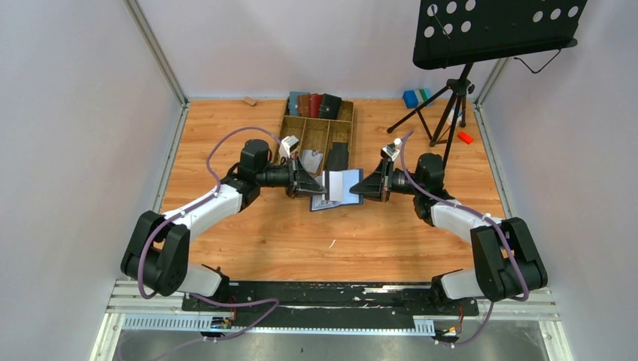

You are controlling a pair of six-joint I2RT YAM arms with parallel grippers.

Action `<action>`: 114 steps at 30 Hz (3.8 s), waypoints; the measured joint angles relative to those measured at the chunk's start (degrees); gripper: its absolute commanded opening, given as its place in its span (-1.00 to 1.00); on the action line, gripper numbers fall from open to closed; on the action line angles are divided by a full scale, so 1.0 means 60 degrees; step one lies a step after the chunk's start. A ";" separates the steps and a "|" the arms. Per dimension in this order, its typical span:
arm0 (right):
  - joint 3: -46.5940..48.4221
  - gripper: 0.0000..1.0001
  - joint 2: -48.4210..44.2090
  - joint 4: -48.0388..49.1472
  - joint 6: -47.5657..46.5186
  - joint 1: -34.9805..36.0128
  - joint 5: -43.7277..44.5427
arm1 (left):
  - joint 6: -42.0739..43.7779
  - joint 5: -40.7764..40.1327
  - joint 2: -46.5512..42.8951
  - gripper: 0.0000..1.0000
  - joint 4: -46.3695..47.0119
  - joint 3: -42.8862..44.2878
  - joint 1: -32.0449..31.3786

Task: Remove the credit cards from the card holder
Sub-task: Remove the credit card from the card holder, then place the credit card in the storage box, then remove the credit card from the card holder.

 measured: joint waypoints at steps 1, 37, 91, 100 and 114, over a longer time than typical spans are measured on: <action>0.0000 -1.00 0.0000 -0.0117 -0.0102 -0.0004 0.0007 | 0.0135 0.0015 -0.0047 -1.00 -0.0168 0.0000 0.0069; 0.0998 -1.00 -0.0783 -0.9588 -0.6550 -0.0171 0.1304 | 0.7661 -0.4743 0.5278 -1.00 -1.0138 0.8954 0.1078; 0.1577 -1.00 -0.0120 -0.9690 -0.6517 -0.0696 0.1450 | 0.8615 -0.6160 0.7071 -0.06 -1.1078 1.1216 0.0958; 0.1577 -1.00 -0.0186 -0.9074 -0.5883 -0.0696 0.1311 | 0.8204 -0.4918 0.3781 0.28 -1.0010 0.7978 0.0954; 0.1836 -1.00 -0.0969 -0.7209 -0.4000 -0.0284 0.0601 | 0.4087 -0.1647 0.0200 0.89 -0.5129 0.1905 0.0958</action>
